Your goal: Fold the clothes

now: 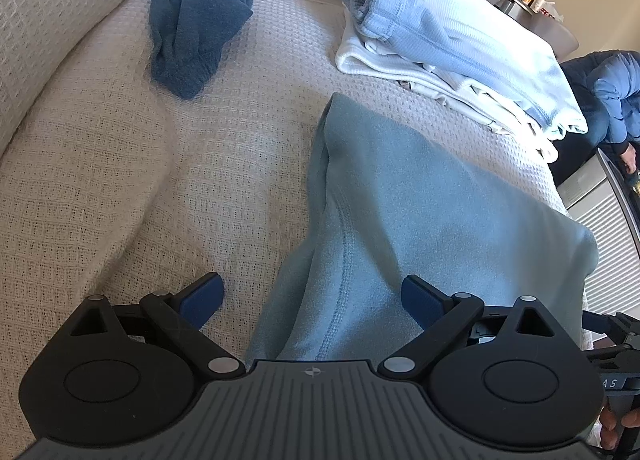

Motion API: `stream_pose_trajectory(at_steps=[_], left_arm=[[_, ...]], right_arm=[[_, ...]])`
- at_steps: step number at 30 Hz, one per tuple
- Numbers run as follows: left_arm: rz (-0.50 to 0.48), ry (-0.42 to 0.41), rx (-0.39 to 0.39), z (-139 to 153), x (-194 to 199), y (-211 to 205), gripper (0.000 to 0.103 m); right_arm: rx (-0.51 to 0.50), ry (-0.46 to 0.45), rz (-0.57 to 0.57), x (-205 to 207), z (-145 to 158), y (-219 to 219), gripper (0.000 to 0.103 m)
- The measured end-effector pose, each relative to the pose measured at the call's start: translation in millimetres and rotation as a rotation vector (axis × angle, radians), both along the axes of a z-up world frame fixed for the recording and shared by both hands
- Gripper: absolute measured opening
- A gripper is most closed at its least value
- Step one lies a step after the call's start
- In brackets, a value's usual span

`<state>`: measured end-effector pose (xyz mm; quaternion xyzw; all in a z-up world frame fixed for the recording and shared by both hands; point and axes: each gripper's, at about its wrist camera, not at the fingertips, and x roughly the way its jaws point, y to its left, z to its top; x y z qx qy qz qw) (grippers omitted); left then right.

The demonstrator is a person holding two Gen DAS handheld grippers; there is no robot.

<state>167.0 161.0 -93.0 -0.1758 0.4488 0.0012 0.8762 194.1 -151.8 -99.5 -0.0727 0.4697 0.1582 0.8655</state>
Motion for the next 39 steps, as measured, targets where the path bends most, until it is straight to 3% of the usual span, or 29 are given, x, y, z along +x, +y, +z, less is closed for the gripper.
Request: stream_pose_trajectory(at_steps=[39], left_arm=[[-0.003,0.005,0.011,0.9,1.5,-2.1,0.097]], right_arm=[[-0.005,-0.007,0.002,0.5,1.5,1.1,0.103]])
